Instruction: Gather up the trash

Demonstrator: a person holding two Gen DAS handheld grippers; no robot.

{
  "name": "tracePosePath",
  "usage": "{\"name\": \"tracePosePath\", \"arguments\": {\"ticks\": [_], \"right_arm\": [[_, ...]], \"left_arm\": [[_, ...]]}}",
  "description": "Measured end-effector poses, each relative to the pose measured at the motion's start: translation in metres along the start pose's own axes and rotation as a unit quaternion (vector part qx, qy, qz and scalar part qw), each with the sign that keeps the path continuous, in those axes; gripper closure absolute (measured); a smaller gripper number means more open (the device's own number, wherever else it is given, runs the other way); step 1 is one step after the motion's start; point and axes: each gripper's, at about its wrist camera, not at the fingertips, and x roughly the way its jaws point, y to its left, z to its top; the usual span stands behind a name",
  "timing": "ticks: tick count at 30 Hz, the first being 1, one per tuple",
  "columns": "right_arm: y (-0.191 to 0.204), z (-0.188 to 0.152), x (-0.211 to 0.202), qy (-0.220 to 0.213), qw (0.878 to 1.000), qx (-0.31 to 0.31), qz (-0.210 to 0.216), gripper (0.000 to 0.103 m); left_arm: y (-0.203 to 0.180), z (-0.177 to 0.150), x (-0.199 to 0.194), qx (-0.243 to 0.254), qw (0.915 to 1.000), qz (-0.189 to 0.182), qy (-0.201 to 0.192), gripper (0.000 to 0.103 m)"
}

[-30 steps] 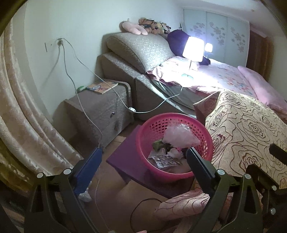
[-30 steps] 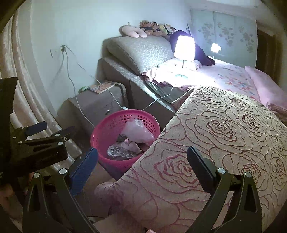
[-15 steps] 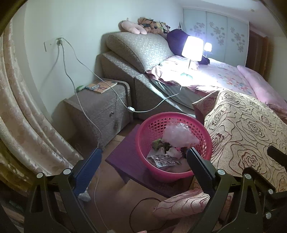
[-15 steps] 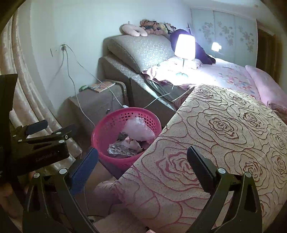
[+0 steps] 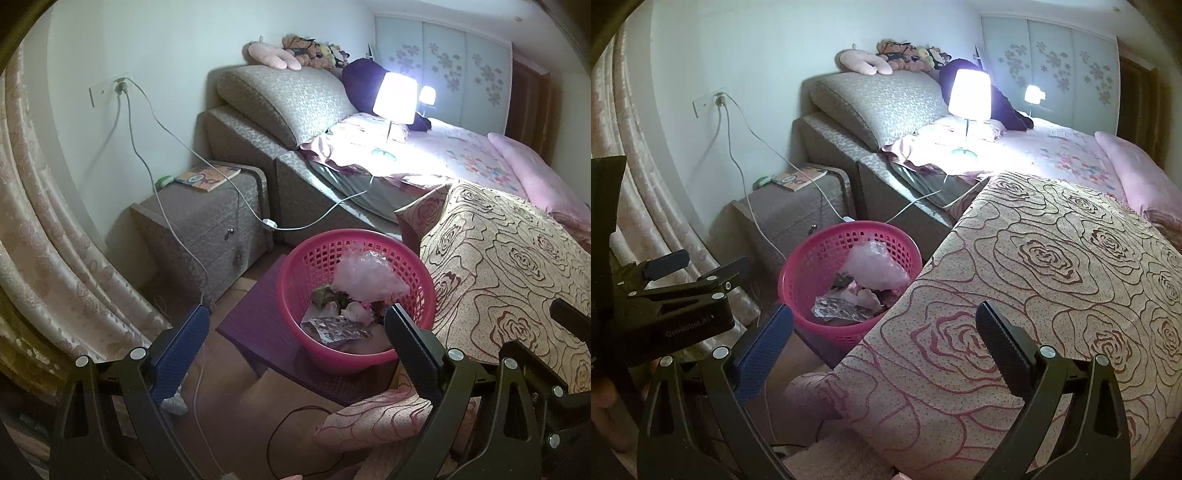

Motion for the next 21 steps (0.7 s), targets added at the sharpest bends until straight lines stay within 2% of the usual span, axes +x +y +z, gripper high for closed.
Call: {"name": "tracePosePath", "arguments": {"ticks": [21], "right_arm": [[0.0010,0.0010,0.0013,0.003,1.000,0.003,0.001,0.007]], "left_arm": [[-0.0007,-0.0034,0.0033,0.001,1.0000,-0.003,0.008,0.011]]}}
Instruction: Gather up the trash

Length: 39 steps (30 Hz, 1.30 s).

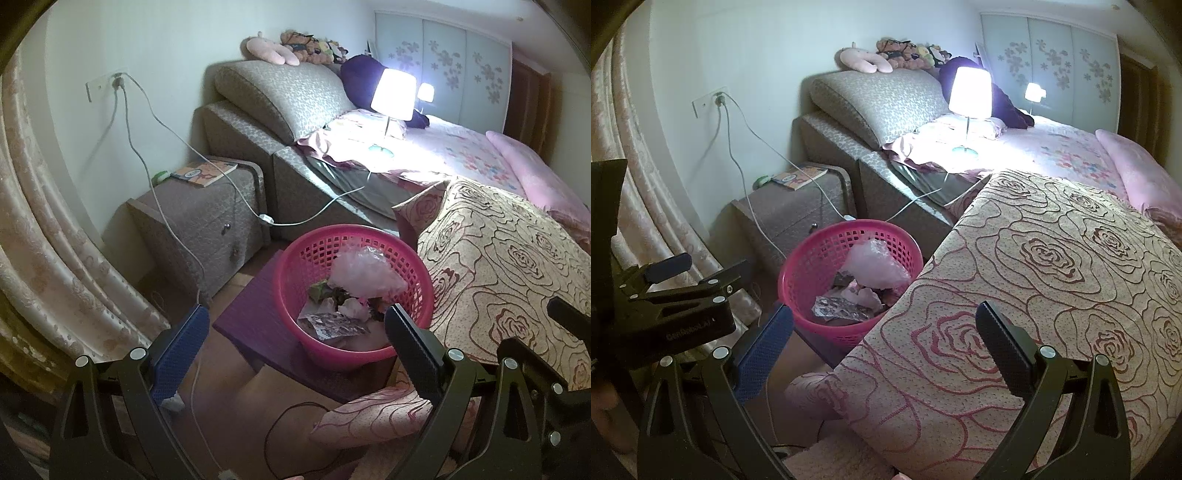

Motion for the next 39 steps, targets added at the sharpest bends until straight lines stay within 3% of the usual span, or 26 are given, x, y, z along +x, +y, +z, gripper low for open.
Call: {"name": "tracePosePath", "arguments": {"ticks": [39], "right_arm": [[-0.0019,0.0001,0.0008,0.000,1.000,0.002,0.001,0.007]], "left_arm": [[0.0021,0.0013,0.0012,0.001,0.9999,0.012,0.001,0.009]]}}
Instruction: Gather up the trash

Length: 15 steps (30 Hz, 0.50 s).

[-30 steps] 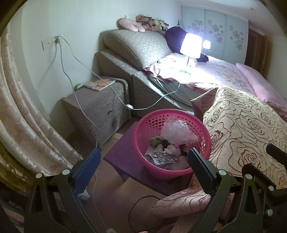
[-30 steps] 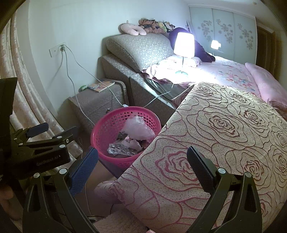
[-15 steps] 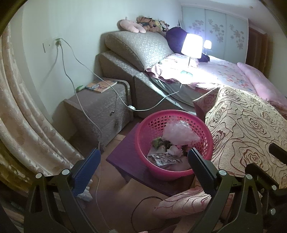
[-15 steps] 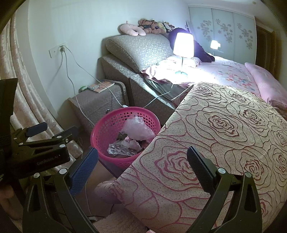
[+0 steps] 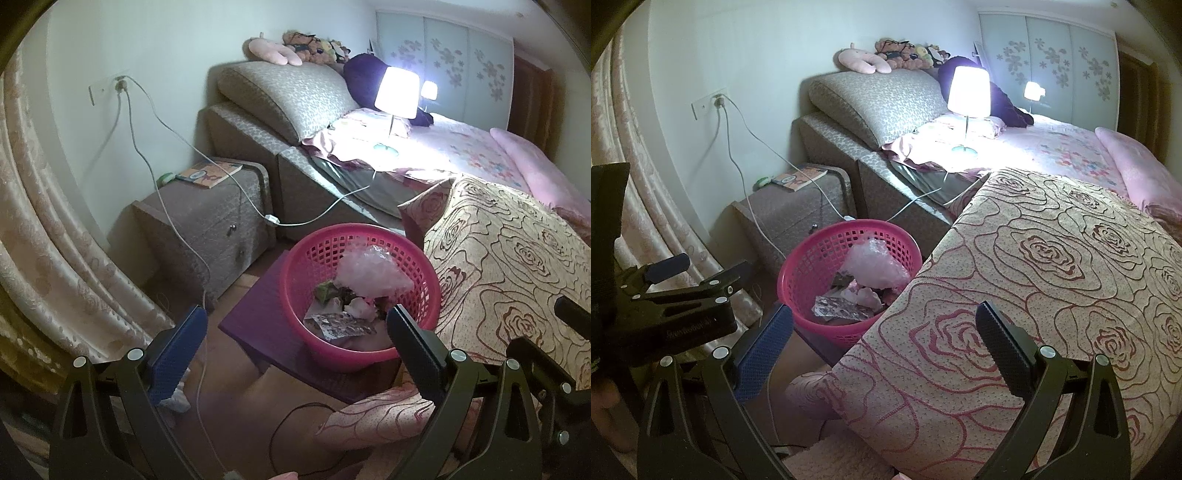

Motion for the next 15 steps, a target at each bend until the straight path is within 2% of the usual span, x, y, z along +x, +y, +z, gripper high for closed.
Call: {"name": "tracePosePath", "arguments": {"ticks": [15], "right_arm": [[0.0005,-0.0022,0.0003,0.002,1.000,0.004,0.001,0.007]], "left_arm": [[-0.0029,-0.0026,0.0041,-0.005,0.9999,-0.010,0.009,0.009]]}}
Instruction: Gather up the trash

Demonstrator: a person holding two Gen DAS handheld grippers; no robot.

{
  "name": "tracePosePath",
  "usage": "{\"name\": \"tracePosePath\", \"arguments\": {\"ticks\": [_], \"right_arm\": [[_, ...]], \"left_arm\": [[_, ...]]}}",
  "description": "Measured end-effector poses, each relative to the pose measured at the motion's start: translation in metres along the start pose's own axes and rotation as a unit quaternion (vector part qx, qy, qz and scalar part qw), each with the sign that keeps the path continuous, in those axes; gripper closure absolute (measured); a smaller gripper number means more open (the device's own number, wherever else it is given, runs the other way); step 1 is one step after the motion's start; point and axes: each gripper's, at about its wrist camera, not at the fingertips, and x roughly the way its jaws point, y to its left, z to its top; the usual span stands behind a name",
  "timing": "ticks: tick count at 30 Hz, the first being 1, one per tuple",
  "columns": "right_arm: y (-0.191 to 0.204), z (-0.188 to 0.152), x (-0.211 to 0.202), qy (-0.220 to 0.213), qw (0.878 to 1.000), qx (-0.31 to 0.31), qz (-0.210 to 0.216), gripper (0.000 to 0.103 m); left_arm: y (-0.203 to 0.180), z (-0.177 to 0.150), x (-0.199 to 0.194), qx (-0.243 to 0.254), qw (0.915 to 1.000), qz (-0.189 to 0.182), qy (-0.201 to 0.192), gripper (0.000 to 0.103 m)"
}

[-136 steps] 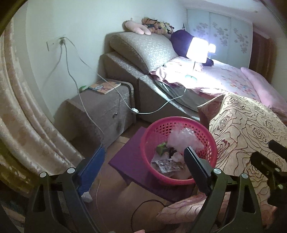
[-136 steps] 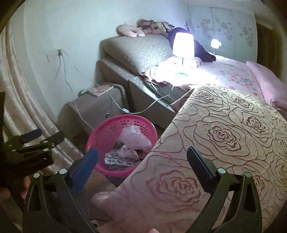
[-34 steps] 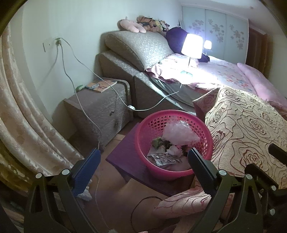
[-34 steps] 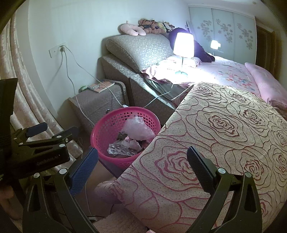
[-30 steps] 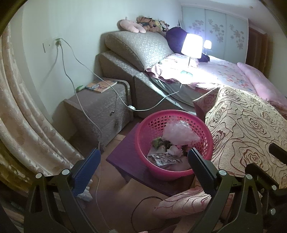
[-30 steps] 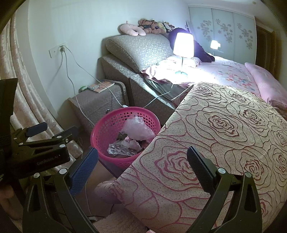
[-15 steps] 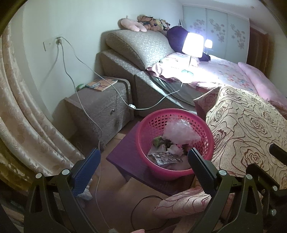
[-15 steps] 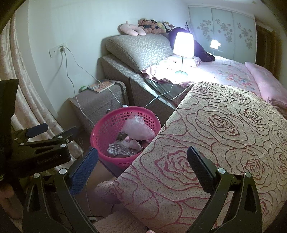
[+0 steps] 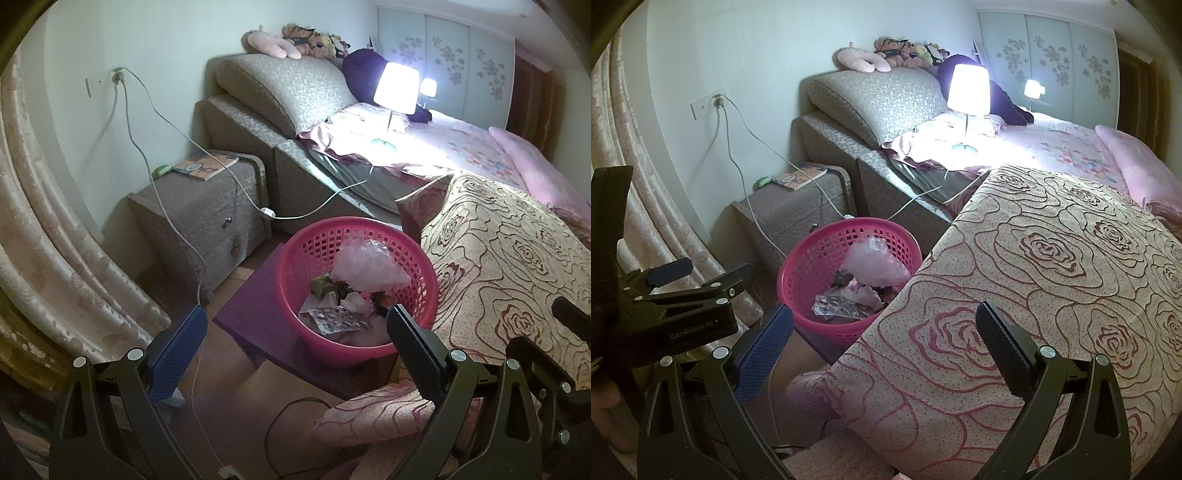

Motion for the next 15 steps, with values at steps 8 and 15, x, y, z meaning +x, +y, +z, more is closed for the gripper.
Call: {"name": "tracePosePath", "arguments": {"ticks": [8,15], "right_arm": [[-0.020,0.004,-0.010,-0.011,1.000,0.022,-0.012,0.007],[-0.099,-0.010,-0.058,-0.042,0.992,0.079,-0.090,0.007]], "left_arm": [[-0.009,0.002,-0.014,0.011,0.9995,-0.002,-0.031,0.009],[-0.067,-0.010,-0.034,-0.001,0.9956,-0.080,-0.048,0.009]]}}
